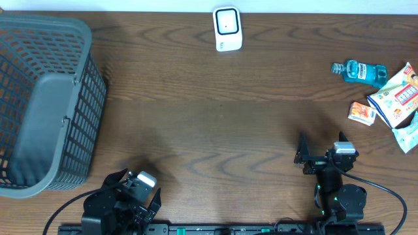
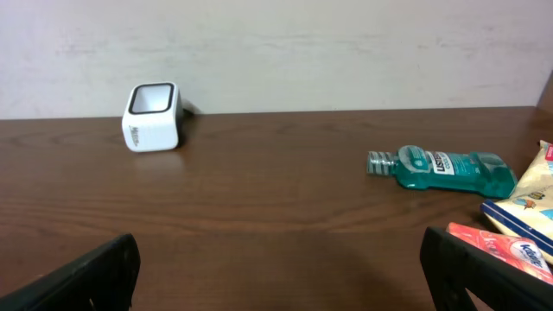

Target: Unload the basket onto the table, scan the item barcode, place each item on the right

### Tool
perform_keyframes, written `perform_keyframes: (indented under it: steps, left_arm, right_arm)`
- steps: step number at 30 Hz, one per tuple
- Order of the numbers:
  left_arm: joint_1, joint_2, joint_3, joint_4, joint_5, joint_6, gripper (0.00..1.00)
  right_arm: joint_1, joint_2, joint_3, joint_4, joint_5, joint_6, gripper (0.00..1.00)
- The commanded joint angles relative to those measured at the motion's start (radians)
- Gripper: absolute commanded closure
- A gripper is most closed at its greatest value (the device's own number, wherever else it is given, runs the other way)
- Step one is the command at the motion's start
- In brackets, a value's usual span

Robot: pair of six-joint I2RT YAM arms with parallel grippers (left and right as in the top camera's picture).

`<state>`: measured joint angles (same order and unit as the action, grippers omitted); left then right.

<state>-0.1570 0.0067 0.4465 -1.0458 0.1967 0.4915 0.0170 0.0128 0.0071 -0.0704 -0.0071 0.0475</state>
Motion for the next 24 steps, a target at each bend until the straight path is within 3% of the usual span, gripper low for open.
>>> perform_keyframes:
  steps: [1, 9, 13, 17, 24]
  left_arm:
    - [0.004, -0.005, -0.006, 0.014, 0.065, 0.006, 0.01]
    - [0.006, -0.005, -0.036, 0.274, 0.138, 0.001, 0.01]
    - [0.037, -0.005, -0.138, 0.498, 0.066, -0.181, 0.01]
    - [0.085, -0.005, -0.212, 0.65, 0.063, -0.277, 0.01]
    - [0.119, -0.005, -0.263, 0.705, -0.037, -0.363, 0.01]
  right_arm:
    - [-0.01, -0.007, -0.002, -0.004, 0.008, -0.012, 0.01]
    - [-0.01, -0.007, -0.002, -0.004, 0.008, -0.011, 0.01]
    - [-0.01, -0.007, -0.002, -0.004, 0.008, -0.011, 0.01]
    - [-0.01, -0.007, -0.002, -0.004, 0.008, -0.011, 0.01]
    - [-0.01, -0.007, -0.002, -0.004, 0.008, -0.012, 0.01]
